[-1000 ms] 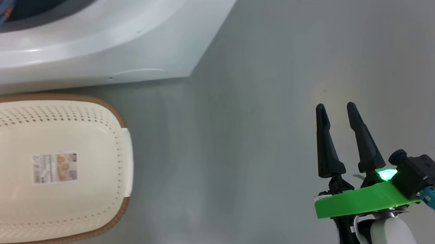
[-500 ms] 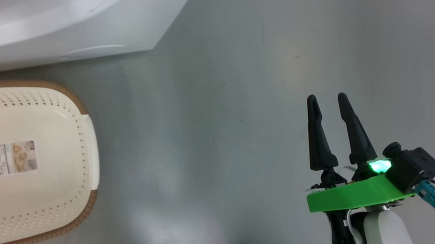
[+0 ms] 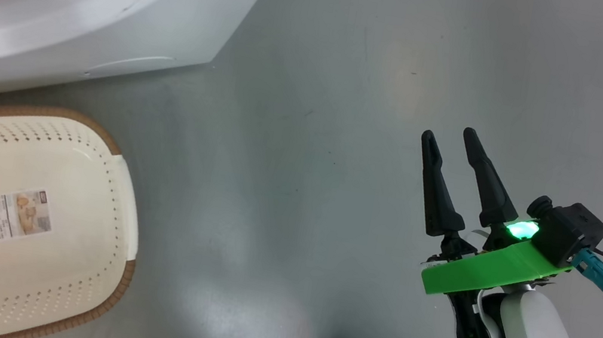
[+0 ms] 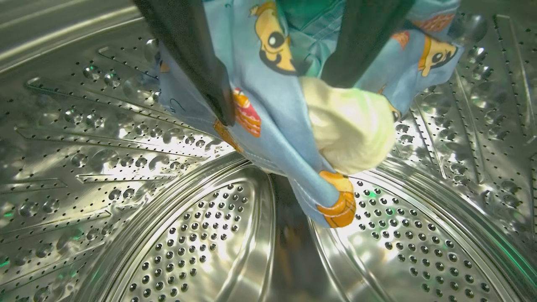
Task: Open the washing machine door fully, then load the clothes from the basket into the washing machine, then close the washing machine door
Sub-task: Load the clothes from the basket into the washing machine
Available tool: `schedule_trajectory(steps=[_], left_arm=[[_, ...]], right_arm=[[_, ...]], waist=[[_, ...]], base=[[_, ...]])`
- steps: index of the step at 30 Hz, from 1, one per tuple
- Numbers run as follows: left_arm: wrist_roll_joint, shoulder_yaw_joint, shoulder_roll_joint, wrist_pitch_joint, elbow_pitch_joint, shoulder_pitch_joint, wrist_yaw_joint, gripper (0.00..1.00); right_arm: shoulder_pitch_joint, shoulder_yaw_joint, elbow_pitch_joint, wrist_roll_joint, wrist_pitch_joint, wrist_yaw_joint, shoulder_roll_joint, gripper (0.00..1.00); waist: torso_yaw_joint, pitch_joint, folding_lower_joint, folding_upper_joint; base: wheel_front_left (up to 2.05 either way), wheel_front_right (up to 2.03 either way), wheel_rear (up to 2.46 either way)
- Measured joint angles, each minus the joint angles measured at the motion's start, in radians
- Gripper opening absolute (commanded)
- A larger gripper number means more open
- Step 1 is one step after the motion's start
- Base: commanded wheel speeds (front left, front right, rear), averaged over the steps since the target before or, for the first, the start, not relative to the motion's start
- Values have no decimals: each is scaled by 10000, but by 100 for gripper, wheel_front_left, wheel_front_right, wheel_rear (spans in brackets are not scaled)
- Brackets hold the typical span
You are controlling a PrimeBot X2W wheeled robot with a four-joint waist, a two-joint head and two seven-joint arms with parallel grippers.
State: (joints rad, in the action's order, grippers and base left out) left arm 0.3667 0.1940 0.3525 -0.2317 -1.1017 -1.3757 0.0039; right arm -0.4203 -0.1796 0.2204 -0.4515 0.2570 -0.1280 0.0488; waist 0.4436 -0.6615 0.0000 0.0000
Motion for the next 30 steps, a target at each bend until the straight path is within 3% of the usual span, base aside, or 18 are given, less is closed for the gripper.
schedule_trajectory(steps=[8,14,30], left_arm=[[136,40,-150,-159,-815,-11,-589,100],[136,128,-341,-178,-840,460,-792,100],[-155,-274,-1097,-247,2092,3790,-878,100]], right_arm=[[-108,6,117,6,0,0,-2,100],[-115,10,226,52,0,0,0,100],[-71,276,546,207,0,0,209,100]], waist=[[-283,337,0,0],[-513,768,0,0],[-1449,2179,0,0]], base=[[0,0,0],[0,0,0],[0,0,0]])
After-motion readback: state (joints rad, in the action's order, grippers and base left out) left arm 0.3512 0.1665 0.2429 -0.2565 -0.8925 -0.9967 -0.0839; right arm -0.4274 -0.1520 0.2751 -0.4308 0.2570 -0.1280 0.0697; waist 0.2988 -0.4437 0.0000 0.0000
